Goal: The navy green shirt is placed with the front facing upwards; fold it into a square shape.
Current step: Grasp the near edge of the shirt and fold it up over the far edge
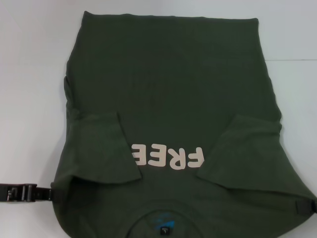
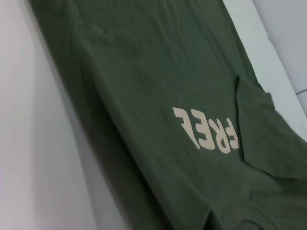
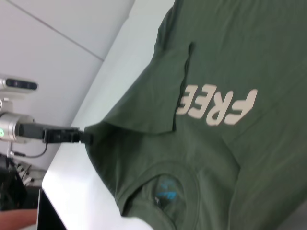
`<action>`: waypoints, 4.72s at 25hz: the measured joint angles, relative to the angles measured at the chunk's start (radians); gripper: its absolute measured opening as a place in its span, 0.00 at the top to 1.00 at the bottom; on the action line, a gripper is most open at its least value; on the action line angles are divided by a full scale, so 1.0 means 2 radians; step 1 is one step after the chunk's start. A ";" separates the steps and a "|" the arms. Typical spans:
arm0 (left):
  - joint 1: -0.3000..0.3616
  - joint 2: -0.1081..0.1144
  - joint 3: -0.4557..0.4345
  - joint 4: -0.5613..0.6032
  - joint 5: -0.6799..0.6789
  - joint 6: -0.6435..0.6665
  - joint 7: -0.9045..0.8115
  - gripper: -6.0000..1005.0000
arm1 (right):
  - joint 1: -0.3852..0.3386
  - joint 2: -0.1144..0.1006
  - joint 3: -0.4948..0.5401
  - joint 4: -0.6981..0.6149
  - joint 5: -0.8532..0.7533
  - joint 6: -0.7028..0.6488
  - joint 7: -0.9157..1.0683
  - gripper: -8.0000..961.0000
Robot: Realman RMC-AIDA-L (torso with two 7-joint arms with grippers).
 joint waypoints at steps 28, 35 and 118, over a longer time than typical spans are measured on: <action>0.000 0.008 -0.075 -0.030 0.013 0.007 0.024 0.94 | 0.001 0.005 0.021 0.003 0.004 -0.001 -0.009 0.95; 0.001 0.012 -0.117 -0.031 0.010 0.004 0.024 0.94 | 0.001 0.006 0.053 0.009 0.004 0.007 -0.009 0.94; -0.167 -0.063 -0.161 -0.296 -0.420 -0.494 0.468 0.93 | 0.115 0.096 0.132 0.094 0.266 0.489 -0.111 0.94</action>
